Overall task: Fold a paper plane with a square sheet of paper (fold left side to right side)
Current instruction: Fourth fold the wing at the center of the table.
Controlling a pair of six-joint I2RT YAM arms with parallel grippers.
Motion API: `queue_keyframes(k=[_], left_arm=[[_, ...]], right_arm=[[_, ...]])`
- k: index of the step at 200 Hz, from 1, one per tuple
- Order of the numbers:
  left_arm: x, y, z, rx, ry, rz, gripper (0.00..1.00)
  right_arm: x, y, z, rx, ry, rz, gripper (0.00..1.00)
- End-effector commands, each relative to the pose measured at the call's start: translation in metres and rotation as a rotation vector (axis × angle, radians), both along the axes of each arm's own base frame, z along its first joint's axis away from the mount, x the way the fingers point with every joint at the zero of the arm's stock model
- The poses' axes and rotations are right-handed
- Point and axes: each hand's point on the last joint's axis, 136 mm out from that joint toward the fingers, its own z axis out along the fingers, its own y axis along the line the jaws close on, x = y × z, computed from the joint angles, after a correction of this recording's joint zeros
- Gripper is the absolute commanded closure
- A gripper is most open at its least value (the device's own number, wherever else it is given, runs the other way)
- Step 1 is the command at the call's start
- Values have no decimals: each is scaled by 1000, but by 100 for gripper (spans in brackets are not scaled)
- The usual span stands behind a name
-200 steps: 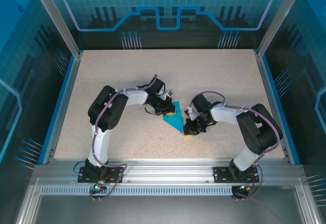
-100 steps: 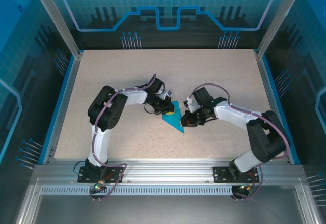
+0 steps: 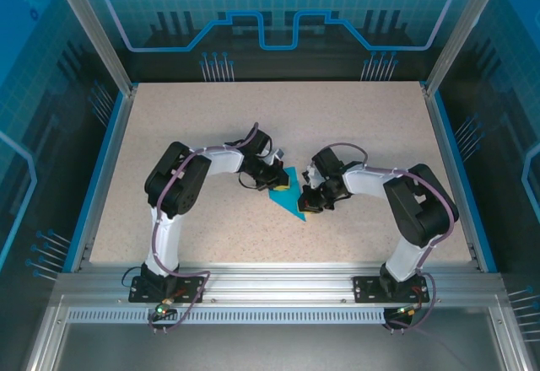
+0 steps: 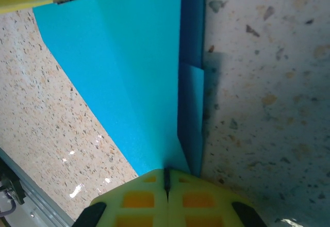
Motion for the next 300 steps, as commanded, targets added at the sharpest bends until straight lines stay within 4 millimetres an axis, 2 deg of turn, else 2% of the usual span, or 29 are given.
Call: queue_keyframes(k=[1, 26, 41, 83, 121, 152, 198, 300], left_arm=[[0, 16, 2, 36, -46, 23, 95], [0, 8, 28, -30, -146, -12, 91], [-8, 1, 37, -68, -180, -50, 91], [-31, -18, 48, -129, -221, -152, 91], [-42, -26, 38, -134, -173, -200, 92], [-43, -31, 36, -146, -167, -223, 92], [-43, -31, 21, -114, -150, -243, 93], [-38, -12, -15, 37, -168, -240, 98]], right_arm=[[-13, -19, -20, -120, 64, -16, 100], [-23, -28, -27, -155, 88, -16, 100], [-25, -29, -29, -156, 91, -14, 100], [-25, -30, -31, -164, 89, -9, 100], [-24, -29, -31, -164, 91, -7, 100], [-25, -30, -32, -167, 93, -9, 100], [-26, -32, -33, -177, 99, -7, 100], [-32, -40, -35, -219, 122, 4, 100]])
